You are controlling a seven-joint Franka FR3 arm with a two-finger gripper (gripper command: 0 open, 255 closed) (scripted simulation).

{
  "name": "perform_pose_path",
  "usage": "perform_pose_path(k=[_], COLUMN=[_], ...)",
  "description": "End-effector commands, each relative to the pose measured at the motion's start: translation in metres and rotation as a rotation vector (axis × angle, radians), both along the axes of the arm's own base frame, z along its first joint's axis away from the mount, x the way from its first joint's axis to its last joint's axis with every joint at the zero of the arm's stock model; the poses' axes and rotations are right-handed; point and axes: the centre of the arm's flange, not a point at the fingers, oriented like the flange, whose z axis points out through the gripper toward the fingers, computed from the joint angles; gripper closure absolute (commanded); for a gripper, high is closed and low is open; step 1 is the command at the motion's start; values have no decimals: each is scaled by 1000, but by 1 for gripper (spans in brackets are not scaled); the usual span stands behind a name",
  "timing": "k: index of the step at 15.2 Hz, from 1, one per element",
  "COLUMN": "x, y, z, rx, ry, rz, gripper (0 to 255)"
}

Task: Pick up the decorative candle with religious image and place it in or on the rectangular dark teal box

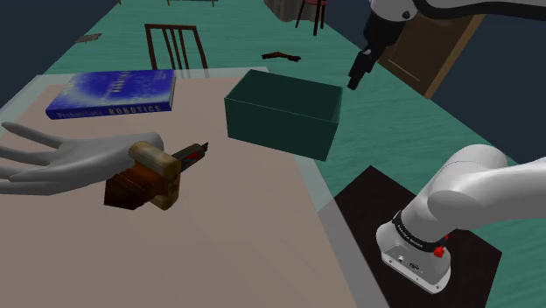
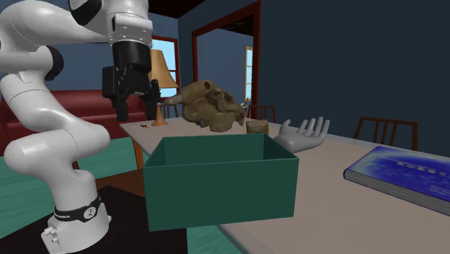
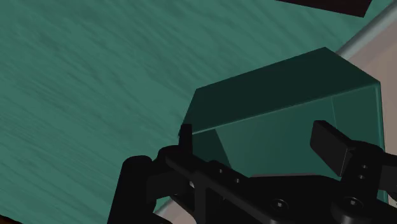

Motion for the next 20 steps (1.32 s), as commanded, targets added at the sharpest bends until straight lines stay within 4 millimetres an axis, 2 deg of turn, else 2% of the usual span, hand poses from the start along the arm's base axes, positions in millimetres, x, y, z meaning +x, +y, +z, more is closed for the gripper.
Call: perform_pose_path(k=[1,11,20], x=[0,54,91], y=[0,102,200], z=[0,-31,-53], rx=[0,88,168], ry=[0,35,67], rz=[0,111,211], gripper=[0,0,0])
